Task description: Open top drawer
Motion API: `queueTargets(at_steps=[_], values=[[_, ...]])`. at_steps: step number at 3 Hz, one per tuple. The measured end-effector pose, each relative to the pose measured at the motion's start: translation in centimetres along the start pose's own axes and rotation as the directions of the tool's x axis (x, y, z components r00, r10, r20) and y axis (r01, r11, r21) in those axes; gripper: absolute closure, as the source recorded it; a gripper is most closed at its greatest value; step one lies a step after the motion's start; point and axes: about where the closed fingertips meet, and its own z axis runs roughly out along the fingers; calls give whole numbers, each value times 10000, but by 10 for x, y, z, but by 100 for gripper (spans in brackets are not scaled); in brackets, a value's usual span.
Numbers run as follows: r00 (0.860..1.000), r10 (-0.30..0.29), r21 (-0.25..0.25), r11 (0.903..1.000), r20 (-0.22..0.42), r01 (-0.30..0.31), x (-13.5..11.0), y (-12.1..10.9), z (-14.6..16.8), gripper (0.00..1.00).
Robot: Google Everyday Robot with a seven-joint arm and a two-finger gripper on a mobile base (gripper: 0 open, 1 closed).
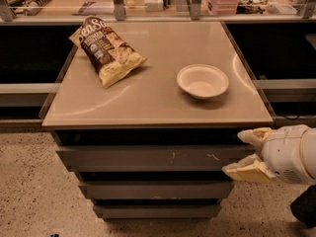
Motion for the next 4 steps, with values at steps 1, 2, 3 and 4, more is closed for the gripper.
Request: queueTargets(at_steps=[1,2,3,4], values=[[10000,0,0,10000,0,0,0,0,0,64],[10000,0,0,10000,0,0,0,0,0,89],[9984,315,451,9984,478,-336,9,1,7,100],[9864,952,1284,9853,1336,-1125,35,6,28,100]])
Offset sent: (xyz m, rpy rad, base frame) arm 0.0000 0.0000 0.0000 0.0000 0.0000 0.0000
